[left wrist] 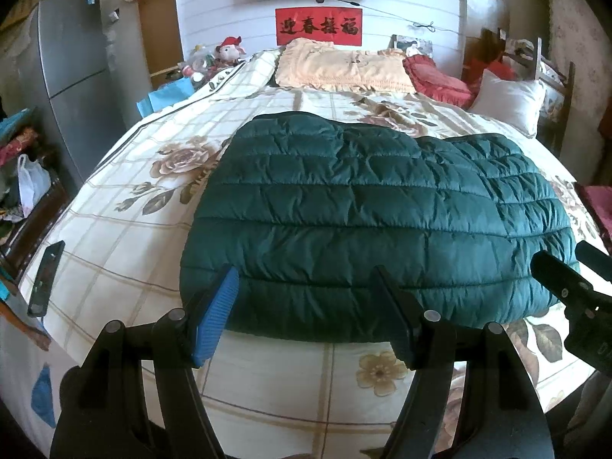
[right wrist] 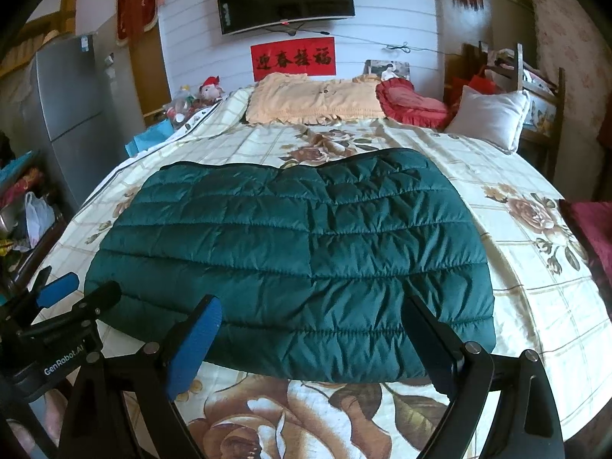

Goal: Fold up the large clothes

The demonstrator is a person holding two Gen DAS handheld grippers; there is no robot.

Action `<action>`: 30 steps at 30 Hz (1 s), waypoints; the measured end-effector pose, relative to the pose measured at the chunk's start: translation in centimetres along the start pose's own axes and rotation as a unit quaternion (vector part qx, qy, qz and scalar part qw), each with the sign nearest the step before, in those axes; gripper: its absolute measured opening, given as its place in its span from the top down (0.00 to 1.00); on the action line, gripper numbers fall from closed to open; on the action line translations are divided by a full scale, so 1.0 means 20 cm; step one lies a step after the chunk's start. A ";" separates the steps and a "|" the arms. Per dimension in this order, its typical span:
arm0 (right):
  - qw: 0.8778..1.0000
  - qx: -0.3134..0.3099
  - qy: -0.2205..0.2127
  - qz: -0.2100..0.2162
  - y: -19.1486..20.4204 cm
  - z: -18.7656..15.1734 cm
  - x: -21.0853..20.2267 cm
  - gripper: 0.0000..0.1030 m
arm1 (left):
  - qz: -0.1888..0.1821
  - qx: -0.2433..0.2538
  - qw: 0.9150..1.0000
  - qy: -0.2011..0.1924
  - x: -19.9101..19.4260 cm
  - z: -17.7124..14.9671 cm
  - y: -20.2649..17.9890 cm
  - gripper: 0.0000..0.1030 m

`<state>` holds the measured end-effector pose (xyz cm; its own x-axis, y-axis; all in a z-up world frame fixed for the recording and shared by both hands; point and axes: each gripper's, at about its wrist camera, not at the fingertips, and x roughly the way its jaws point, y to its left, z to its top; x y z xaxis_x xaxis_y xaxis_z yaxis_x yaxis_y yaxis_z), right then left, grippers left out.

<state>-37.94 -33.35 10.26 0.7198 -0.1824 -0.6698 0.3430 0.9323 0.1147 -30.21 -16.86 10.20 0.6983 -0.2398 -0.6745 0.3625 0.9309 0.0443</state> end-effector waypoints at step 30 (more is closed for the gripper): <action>1.000 0.003 0.008 0.011 0.02 -0.01 0.02 0.09 | -0.011 0.001 1.000 0.000 0.00 0.00 0.00 0.31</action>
<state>-37.75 -33.03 9.91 0.7175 -0.1560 -0.6789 0.3299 0.9344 0.1340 -30.23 -16.88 10.30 0.6906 -0.2604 -0.6748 0.3785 0.9251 0.0304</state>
